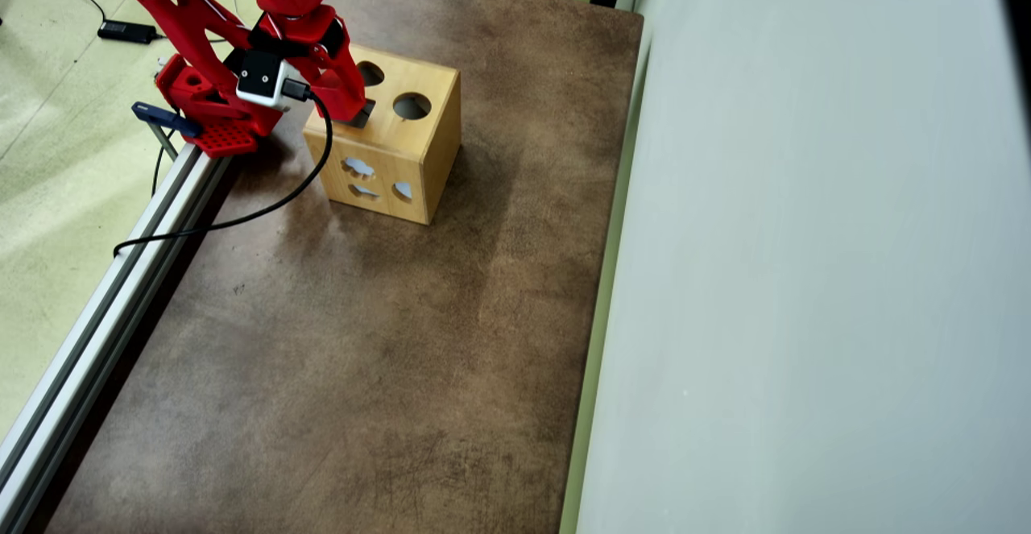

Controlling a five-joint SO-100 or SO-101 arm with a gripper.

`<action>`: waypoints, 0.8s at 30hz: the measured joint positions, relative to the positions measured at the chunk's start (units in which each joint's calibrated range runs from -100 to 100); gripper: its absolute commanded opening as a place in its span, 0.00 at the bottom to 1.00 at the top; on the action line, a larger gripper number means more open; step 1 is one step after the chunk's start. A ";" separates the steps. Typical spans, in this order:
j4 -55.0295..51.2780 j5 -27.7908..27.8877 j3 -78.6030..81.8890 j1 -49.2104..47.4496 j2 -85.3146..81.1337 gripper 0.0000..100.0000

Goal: Pick and place the red cube on the square hole

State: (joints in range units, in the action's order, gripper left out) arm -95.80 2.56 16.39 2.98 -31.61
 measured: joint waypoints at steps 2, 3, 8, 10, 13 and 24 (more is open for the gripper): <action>0.00 0.00 0.00 0.00 0.00 0.18; 0.00 0.00 0.00 0.00 0.00 0.18; 0.00 0.00 0.00 0.00 0.00 0.18; 0.00 0.00 0.00 0.00 -0.08 0.18; 0.00 0.00 0.00 0.00 -1.36 0.18; 0.00 0.00 0.00 -2.52 -1.69 0.18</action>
State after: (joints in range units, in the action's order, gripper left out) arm -95.80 2.56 16.39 0.47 -33.31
